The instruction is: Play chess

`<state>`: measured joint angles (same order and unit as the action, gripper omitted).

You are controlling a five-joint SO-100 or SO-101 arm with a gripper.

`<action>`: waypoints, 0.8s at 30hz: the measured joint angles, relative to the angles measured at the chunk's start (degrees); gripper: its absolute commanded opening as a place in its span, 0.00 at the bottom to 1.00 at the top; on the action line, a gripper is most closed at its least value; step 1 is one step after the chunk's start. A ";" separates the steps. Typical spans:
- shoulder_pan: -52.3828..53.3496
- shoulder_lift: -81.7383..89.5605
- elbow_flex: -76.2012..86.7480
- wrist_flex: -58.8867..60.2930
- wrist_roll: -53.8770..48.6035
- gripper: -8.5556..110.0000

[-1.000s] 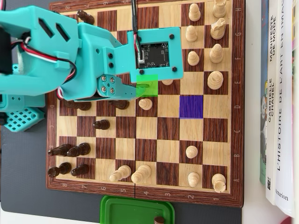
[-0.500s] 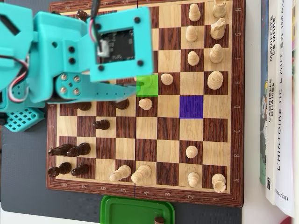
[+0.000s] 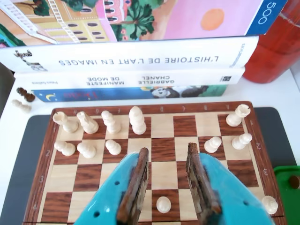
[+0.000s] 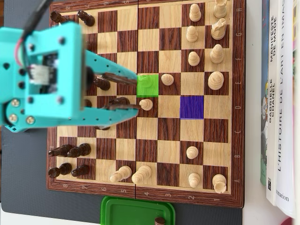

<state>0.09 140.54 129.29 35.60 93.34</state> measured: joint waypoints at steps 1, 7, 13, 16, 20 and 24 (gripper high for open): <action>0.18 0.88 1.05 -1.67 0.00 0.19; 0.09 4.83 6.59 -14.59 0.00 0.19; 0.18 9.14 11.60 -27.07 0.00 0.19; 0.18 11.60 13.01 -32.26 -1.05 0.19; 0.18 15.12 16.17 -40.52 -2.99 0.19; 0.18 19.25 21.62 -50.98 -3.25 0.19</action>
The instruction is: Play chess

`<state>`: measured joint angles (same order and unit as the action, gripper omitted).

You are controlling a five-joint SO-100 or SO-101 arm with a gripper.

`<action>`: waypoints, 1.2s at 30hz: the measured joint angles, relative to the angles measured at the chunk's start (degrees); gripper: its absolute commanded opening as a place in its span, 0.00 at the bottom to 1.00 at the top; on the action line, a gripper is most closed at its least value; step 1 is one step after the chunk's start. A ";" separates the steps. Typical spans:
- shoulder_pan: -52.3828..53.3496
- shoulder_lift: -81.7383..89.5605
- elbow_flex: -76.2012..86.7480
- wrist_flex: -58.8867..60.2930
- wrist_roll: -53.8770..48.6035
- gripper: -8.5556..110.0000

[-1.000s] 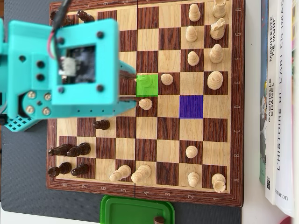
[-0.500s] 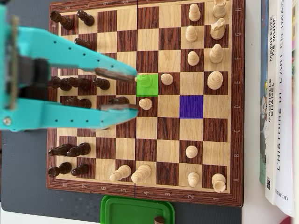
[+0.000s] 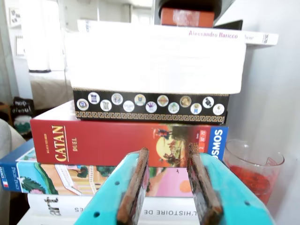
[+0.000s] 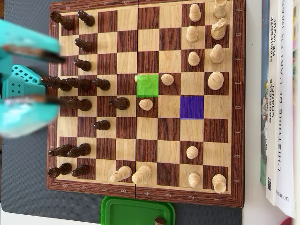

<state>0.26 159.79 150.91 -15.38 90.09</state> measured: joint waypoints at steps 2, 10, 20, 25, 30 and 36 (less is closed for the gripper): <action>0.00 2.64 2.72 -5.10 -0.09 0.19; 0.00 11.34 11.60 -22.94 -0.35 0.19; 0.00 20.57 19.78 -43.15 -0.35 0.19; 0.00 24.52 23.29 -52.29 -0.35 0.19; 0.00 29.88 25.49 -58.18 -0.35 0.18; 0.09 31.73 28.65 -66.36 -0.35 0.18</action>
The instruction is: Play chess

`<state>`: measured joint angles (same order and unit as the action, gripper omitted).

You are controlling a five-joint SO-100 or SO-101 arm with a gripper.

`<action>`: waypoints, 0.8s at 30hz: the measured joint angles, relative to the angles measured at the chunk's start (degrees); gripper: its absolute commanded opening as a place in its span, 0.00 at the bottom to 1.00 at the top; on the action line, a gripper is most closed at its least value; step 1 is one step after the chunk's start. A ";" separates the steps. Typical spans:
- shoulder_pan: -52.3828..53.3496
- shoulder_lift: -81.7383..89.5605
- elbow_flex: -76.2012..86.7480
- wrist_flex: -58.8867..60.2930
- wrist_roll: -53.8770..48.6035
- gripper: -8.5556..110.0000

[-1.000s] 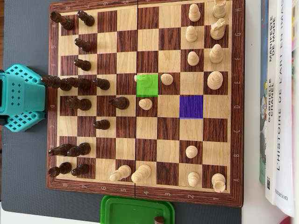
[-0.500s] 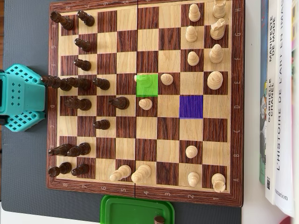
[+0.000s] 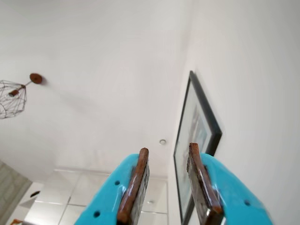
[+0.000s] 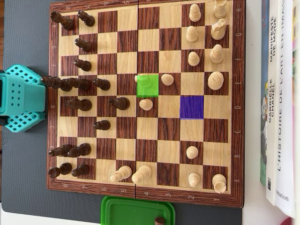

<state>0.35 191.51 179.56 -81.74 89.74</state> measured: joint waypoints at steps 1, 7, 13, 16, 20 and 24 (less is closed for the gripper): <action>0.00 0.09 0.00 -2.37 0.00 0.18; -1.14 0.26 0.26 -9.05 0.00 0.18; -3.96 0.26 0.26 -10.11 -2.72 0.18; -3.78 0.35 0.26 -14.41 -3.16 0.18; -2.11 0.35 0.26 -20.21 -3.16 0.18; -1.67 0.44 0.26 -21.36 -3.25 0.18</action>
